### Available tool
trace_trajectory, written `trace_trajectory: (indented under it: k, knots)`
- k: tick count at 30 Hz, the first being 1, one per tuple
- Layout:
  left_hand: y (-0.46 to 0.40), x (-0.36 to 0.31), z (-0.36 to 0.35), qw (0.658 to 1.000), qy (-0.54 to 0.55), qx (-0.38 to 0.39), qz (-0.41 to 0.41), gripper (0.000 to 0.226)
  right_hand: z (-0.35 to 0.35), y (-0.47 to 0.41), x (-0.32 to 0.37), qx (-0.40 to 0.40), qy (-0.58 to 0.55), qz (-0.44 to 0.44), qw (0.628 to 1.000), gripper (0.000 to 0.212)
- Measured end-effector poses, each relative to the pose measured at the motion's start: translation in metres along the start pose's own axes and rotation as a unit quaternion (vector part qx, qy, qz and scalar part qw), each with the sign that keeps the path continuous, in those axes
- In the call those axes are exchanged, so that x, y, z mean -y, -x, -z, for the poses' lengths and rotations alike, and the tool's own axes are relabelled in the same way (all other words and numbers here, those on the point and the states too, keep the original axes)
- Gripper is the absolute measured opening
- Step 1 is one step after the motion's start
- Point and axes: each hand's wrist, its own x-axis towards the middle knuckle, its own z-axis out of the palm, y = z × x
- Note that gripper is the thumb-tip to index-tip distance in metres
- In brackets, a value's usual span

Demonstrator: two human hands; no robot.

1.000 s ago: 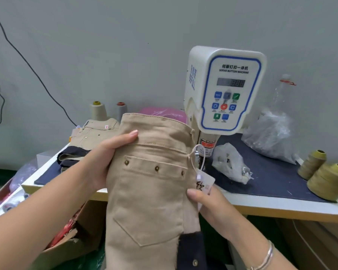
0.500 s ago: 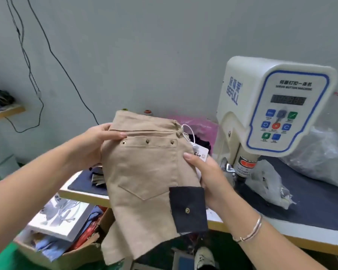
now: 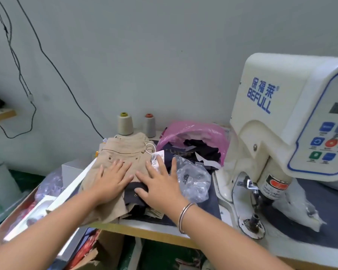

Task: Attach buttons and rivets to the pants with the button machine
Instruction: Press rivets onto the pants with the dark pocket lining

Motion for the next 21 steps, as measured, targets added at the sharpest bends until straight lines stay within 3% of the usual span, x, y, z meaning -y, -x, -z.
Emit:
trace_trajectory:
  k: [3, 6, 10, 13, 18, 21]
  knots:
    - [0.000, -0.002, -0.015, 0.999, 0.004, -0.044, 0.014, 0.055, 0.000, 0.005, 0.003, -0.014, 0.060, 0.004, 0.998, 0.051]
    - [0.000, -0.011, -0.003, 0.999, 0.027, -0.045, 0.009, 0.056, 0.003, 0.002, 0.006, -0.013, 0.008, -0.032, 0.999, 0.045]
    - [0.021, -0.037, 0.003, 0.984, 0.145, -0.056, -0.083, 0.096, 0.003, 0.011, -0.005, 0.008, -0.059, -0.071, 0.996, 0.055]
    - [0.020, -0.050, -0.002, 0.991, 0.113, -0.052, -0.043, 0.113, 0.006, 0.032, -0.014, 0.036, -0.114, -0.087, 0.989, 0.069]
    - [0.001, -0.068, -0.002, 0.990, 0.078, -0.101, 0.053, 0.078, 0.015, 0.092, -0.025, 0.006, -0.245, -0.055, 0.968, 0.077]
    - [-0.006, -0.072, 0.000, 0.985, 0.105, -0.130, 0.049, 0.026, 0.019, 0.135, -0.035, 0.020, -0.280, -0.031, 0.959, 0.069]
